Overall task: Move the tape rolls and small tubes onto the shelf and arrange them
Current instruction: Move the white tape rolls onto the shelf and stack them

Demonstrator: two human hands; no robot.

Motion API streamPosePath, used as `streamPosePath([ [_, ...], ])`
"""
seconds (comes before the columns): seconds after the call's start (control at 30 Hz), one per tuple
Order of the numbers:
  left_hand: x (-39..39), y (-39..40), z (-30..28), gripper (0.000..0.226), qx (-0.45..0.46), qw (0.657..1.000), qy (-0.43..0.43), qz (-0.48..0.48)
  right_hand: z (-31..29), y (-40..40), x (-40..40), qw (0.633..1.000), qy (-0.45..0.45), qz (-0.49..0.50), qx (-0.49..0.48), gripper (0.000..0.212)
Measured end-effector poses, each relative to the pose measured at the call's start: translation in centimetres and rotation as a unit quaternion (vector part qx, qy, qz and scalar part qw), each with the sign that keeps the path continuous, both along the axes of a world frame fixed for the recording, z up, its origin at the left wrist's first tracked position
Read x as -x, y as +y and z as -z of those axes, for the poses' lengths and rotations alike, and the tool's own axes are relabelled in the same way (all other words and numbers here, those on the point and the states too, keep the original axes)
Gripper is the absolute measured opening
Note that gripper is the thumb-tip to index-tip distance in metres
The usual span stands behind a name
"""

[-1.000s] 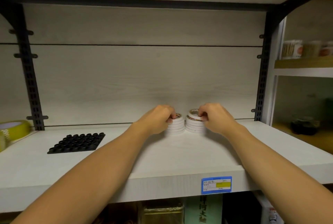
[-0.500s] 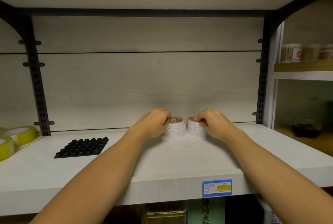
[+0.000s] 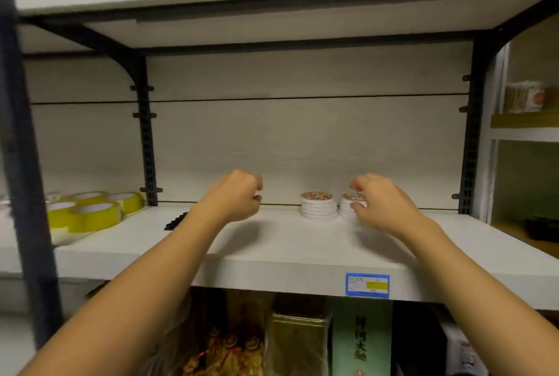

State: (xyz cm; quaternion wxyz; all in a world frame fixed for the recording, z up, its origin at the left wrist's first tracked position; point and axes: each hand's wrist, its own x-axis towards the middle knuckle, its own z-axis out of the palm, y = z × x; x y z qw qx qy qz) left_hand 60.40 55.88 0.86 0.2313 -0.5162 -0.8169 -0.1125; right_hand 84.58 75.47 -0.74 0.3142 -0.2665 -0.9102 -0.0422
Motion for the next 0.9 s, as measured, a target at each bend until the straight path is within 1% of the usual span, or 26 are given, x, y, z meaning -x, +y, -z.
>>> streamPosePath([
  [0.2, -3.4, -9.9, 0.7, 0.033, -0.040, 0.996, 0.044, -0.068, 0.2, -6.1, 0.3, 0.997, -0.016, -0.072, -0.032, 0.041],
  [0.33, -4.4, -15.7, 0.8, 0.032, -0.047, 0.991, 0.041, -0.119, 0.0, -10.0, 2.4, 0.991, -0.029, -0.128, -0.028, 0.048],
  [0.43, -4.4, -19.5, 0.5, 0.030, -0.042, 0.987, 0.040, -0.151, 0.0, -12.4, 4.2, 0.986, -0.038, -0.160, -0.026, 0.049],
  [0.57, -3.1, -24.1, 0.0, 0.029, -0.052, 0.979, 0.034, -0.192, -0.1, -15.5, 6.7, 0.981, -0.035, -0.190, -0.034, 0.046],
  [0.67, -1.6, -27.0, -0.1, 0.029, -0.062, 0.978, 0.031, -0.195, -0.3, -17.9, 8.8, 0.977, -0.039, -0.206, -0.037, 0.045],
  [0.83, 1.3, -32.0, -0.3, 0.019, -0.063, 0.975, 0.036, -0.211, -0.8, -23.0, 13.0, 0.972, -0.031, -0.229, -0.031, 0.043],
  [0.9, 3.1, -34.3, -0.3, 0.022, -0.070, 0.971, 0.036, -0.224, -1.1, -25.5, 15.1, 0.970, -0.028, -0.240, -0.031, 0.043],
])
